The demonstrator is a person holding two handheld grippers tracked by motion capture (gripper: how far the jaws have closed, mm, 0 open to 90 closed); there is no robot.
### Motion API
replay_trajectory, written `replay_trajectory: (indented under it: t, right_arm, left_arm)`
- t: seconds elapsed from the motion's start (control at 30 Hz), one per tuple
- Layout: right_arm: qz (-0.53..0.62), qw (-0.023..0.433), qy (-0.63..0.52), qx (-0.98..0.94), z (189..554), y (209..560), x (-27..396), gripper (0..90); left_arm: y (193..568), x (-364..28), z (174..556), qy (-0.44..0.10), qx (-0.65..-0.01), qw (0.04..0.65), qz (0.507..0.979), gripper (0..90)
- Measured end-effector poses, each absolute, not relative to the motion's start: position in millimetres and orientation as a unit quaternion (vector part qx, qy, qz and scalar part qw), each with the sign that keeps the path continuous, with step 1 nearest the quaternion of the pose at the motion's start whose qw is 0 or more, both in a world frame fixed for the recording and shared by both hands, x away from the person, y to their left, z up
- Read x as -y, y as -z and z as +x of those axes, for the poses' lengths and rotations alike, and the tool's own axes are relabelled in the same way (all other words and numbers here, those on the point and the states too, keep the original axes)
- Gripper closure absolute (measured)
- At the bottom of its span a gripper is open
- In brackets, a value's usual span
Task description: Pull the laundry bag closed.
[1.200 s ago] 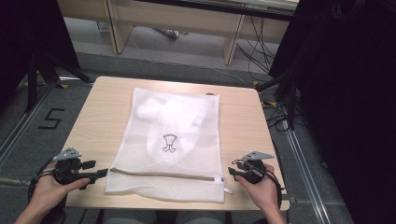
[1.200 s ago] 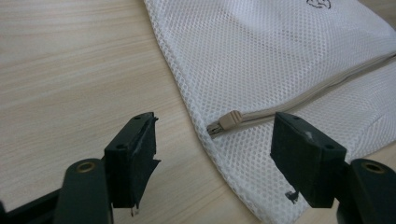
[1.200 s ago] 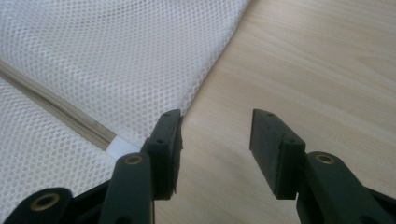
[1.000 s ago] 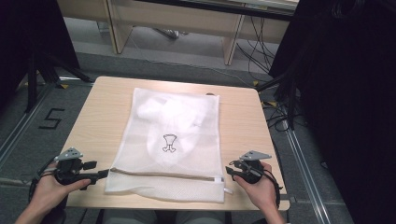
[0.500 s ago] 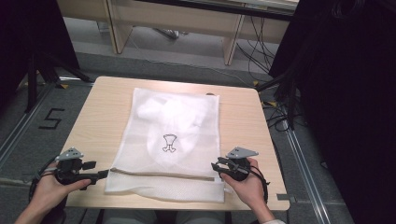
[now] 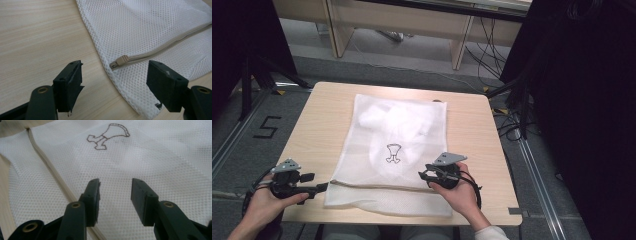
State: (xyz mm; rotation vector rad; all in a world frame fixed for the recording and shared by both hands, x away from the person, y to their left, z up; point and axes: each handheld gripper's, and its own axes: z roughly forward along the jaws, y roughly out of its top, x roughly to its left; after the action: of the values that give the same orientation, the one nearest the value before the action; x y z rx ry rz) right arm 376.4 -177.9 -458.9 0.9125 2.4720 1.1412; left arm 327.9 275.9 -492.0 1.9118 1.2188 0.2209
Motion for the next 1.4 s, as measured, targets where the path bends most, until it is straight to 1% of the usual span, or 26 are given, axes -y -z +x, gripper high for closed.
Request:
replay_trajectory:
  t: [0.03, 0.07, 0.1, 0.13, 0.17, 0.2, 0.27, 0.3, 0.33, 0.47, 0.5, 0.63, 0.8, 0.83, 0.87, 0.93, 1.13, 1.17, 1.2, 1.23, 1.33, 1.37, 1.4]
  right_arm:
    - [0.315, 0.135, -0.394, -0.853, 376.4, 458.9, 177.9, 59.6]
    - [0.309, 0.132, -0.391, -0.857, 377.1, 458.3, 173.9, 59.7]
    - [0.304, 0.131, -0.395, -0.857, 377.8, 458.9, 164.6, 59.7]
    - [0.304, 0.131, -0.395, -0.857, 377.8, 458.9, 164.6, 59.7]
    - [0.293, 0.125, -0.392, -0.863, 378.3, 458.5, 155.7, 60.0]
    - [0.286, 0.126, -0.392, -0.865, 378.8, 458.6, 151.2, 60.1]
    - [0.28, 0.124, -0.392, -0.868, 378.9, 458.3, 147.0, 60.1]
    - [0.28, 0.122, -0.395, -0.866, 378.4, 458.6, 137.8, 60.1]
    - [0.278, 0.114, -0.39, -0.871, 378.5, 457.3, 134.8, 60.3]
    - [0.262, 0.121, -0.397, -0.871, 381.6, 458.0, 122.4, 60.7]
    - [0.261, 0.114, -0.391, -0.875, 381.7, 456.5, 120.6, 60.8]
    - [0.253, 0.12, -0.397, -0.874, 381.7, 456.0, 111.1, 61.1]
    - [0.247, 0.118, -0.397, -0.876, 382.4, 454.7, 103.1, 60.9]
    - [0.244, 0.115, -0.396, -0.878, 383.0, 454.6, 101.6, 60.9]
    - [0.247, 0.109, -0.392, -0.88, 382.7, 453.4, 100.5, 60.9]
    - [0.244, 0.115, -0.394, -0.879, 383.7, 454.1, 96.7, 60.9]
    - [0.24, 0.108, -0.393, -0.881, 383.7, 454.4, 84.8, 60.5]
    - [0.223, 0.115, -0.392, -0.885, 385.8, 454.1, 83.9, 60.4]
    - [0.229, 0.11, -0.392, -0.884, 384.9, 453.9, 82.4, 60.4]
    - [0.232, 0.114, -0.396, -0.881, 384.2, 454.7, 80.4, 60.4]
    - [0.229, 0.107, -0.392, -0.885, 384.2, 453.9, 77.0, 60.4]
    - [0.228, 0.113, -0.395, -0.883, 384.4, 454.4, 75.5, 60.4]
    - [0.225, 0.107, -0.391, -0.886, 384.4, 453.5, 74.9, 60.4]
  left_arm:
    - [492.0, -275.9, 327.9, -0.088, -0.486, 0.419, 0.762, 28.1]
    - [491.1, -279.0, 328.0, -0.089, -0.475, 0.406, 0.775, 28.1]
    - [492.3, -276.9, 328.0, -0.09, -0.483, 0.415, 0.766, 28.1]
    - [492.3, -276.9, 328.0, -0.09, -0.483, 0.415, 0.766, 28.1]
    - [491.2, -278.6, 327.8, -0.088, -0.475, 0.407, 0.775, 28.1]
    - [491.8, -277.3, 327.6, -0.088, -0.479, 0.414, 0.769, 28.1]
    - [491.7, -278.1, 327.8, -0.088, -0.476, 0.411, 0.773, 28.1]
    - [491.9, -278.2, 327.9, -0.087, -0.476, 0.412, 0.772, 28.1]
    - [492.0, -278.3, 328.0, -0.087, -0.476, 0.412, 0.772, 28.1]
    - [492.7, -276.8, 328.0, -0.084, -0.479, 0.418, 0.767, 28.1]
    - [493.2, -275.4, 327.8, -0.084, -0.483, 0.422, 0.763, 28.1]
    - [493.0, -275.5, 327.4, -0.085, -0.482, 0.421, 0.764, 28.1]
    - [493.2, -275.0, 327.3, -0.083, -0.481, 0.42, 0.765, 28.1]
    - [492.8, -276.5, 327.6, -0.084, -0.476, 0.413, 0.772, 28.1]
    - [492.9, -276.4, 327.7, -0.085, -0.476, 0.413, 0.772, 28.1]
    - [493.3, -275.0, 327.3, -0.082, -0.481, 0.421, 0.765, 28.1]
    - [493.3, -275.7, 326.9, -0.082, -0.482, 0.419, 0.765, 28.1]
    - [493.4, -275.7, 327.0, -0.082, -0.481, 0.419, 0.765, 28.1]
    - [493.5, -275.6, 327.1, -0.082, -0.481, 0.419, 0.766, 28.1]
    - [493.5, -275.4, 327.0, -0.082, -0.481, 0.419, 0.766, 28.1]
    - [493.4, -274.9, 326.8, -0.082, -0.481, 0.421, 0.765, 28.1]
    - [493.4, -274.9, 326.8, -0.082, -0.481, 0.421, 0.765, 28.1]
    - [493.1, -275.7, 326.9, -0.082, -0.48, 0.419, 0.767, 28.1]
